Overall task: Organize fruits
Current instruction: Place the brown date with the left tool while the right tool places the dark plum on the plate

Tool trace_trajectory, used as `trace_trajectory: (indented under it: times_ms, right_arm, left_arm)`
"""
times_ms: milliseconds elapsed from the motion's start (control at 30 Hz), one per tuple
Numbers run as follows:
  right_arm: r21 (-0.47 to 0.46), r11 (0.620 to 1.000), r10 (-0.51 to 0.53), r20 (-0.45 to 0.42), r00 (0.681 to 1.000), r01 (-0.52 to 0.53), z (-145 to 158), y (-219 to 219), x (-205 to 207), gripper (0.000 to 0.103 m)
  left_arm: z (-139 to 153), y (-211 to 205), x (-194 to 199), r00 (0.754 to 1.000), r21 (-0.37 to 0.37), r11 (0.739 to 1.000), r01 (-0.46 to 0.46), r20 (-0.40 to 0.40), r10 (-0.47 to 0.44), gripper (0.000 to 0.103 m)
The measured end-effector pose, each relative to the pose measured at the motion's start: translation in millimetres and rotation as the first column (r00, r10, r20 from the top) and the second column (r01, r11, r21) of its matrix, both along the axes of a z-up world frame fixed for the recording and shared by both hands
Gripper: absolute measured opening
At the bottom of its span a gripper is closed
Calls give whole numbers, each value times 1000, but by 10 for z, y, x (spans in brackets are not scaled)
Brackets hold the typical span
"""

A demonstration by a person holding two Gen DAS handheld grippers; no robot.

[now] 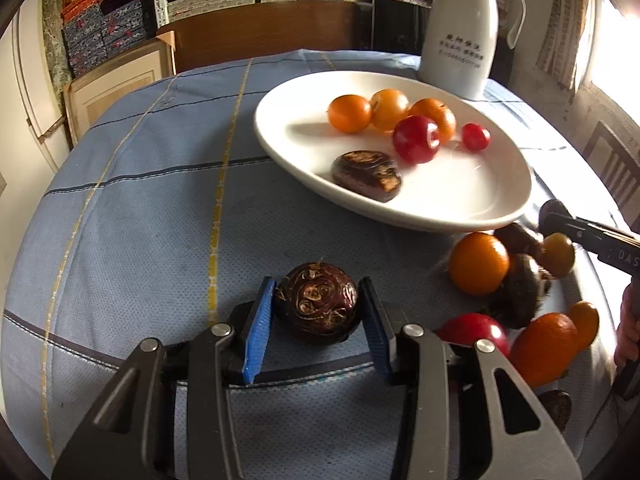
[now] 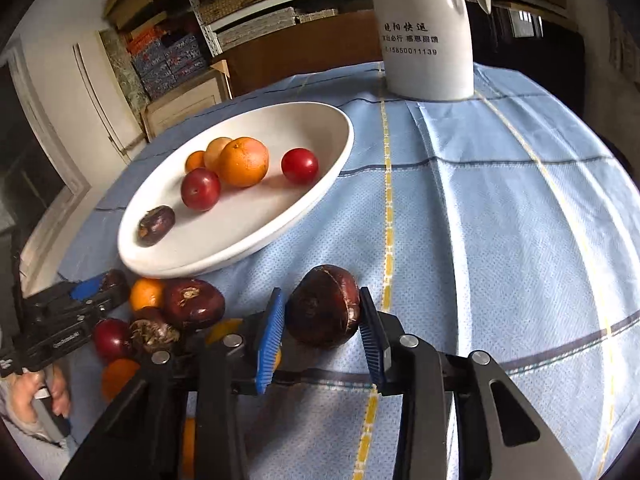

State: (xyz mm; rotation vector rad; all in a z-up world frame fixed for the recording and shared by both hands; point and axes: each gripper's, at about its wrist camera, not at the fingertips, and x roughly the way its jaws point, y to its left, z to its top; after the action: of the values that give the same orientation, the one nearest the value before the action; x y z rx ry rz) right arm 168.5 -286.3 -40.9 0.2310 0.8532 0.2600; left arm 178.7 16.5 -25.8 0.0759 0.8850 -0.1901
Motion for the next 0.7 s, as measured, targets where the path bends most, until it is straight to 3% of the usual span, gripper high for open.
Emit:
trace_trajectory:
  times_ms: [133, 433, 700]
  right_arm:
    - [91, 996, -30, 54, 998, 25, 108, -137, -124, 37]
    - [181, 984, -24, 130, 991, 0, 319, -166, -233, 37]
    - [99, 990, 82, 136, 987, -96, 569, 302, 226, 37]
  left_arm:
    - [76, 86, -68, 999, -59, 998, -16, 37, 18, 41]
    - [374, 224, -101, 992, -160, 986, -47, 104, 65, 41]
    - [615, -125, 434, 992, -87, 996, -18, 121, 28, 41]
